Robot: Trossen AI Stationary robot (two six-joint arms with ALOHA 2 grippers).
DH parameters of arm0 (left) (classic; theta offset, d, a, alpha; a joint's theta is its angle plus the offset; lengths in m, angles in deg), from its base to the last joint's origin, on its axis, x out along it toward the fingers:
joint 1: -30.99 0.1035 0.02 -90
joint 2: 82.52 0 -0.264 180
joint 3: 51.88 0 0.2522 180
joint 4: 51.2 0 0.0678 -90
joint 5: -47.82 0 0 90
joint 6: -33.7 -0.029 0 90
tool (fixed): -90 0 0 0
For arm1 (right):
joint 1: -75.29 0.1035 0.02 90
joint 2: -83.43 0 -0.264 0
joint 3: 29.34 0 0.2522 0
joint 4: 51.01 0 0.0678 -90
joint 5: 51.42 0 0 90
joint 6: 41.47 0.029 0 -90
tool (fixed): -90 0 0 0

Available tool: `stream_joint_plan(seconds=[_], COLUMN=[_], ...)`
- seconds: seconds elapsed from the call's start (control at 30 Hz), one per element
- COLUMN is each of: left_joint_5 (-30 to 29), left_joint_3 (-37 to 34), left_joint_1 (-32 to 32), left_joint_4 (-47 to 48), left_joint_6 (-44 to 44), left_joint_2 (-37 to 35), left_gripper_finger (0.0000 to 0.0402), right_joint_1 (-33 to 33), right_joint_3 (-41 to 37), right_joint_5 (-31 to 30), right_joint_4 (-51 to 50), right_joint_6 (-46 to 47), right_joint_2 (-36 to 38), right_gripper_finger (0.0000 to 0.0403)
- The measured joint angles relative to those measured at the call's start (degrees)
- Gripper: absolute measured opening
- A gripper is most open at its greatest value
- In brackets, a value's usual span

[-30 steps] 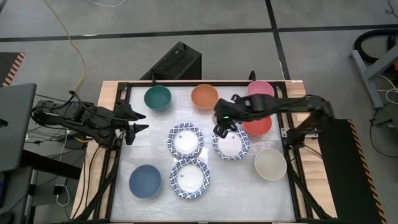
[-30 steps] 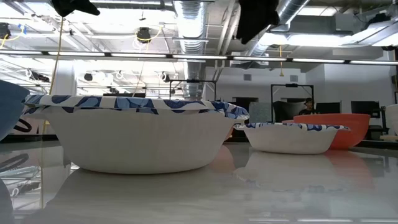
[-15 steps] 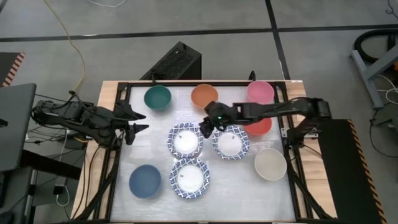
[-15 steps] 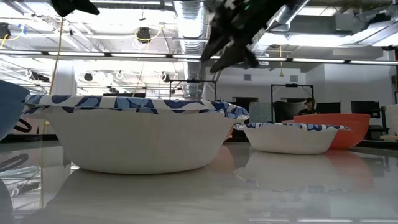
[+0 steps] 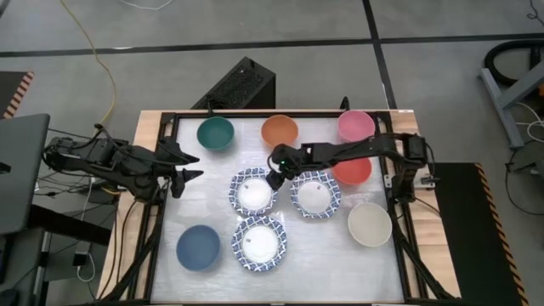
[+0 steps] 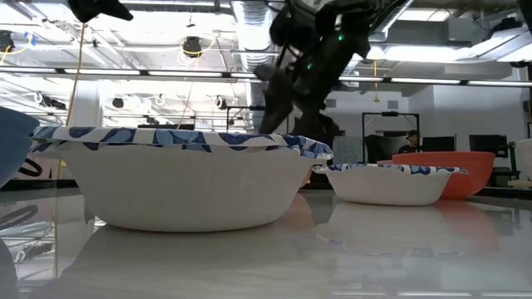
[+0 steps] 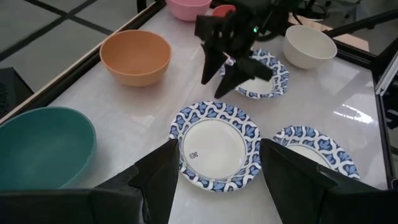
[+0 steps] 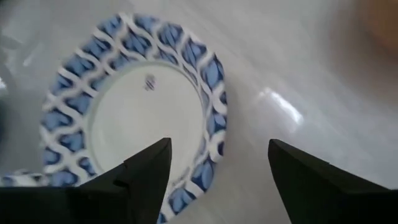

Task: Nest bowls inside each other
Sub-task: Stack the blue patterned bowl on top of the blue patterned bowls

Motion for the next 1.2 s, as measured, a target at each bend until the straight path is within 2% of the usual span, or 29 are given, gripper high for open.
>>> stream_joint_plan(seconds=[0.87,1.03,1.2], left_joint_5=[-0.27,-0.29,-0.36], left_joint_3=[0.0,0.0,0.0], left_joint_1=[-0.01,0.01,0.01], left_joint_4=[0.51,0.53,0.68], left_joint_6=[0.0,-0.02,-0.02], left_joint_2=[0.0,-0.02,-0.02], left_gripper_finger=[0.0212,0.0212,0.0212], right_joint_1=[-1.03,-1.37,-1.44], right_joint_3=[-0.02,0.0,0.0], right_joint_5=[1.6,1.8,3.33], right_joint_4=[2.08,1.52,1.32], right_joint_6=[-1.0,-1.0,-1.0], right_joint_2=[-6.76,-6.38,-6.4], right_gripper_finger=[0.0285,0.0244,0.0154])
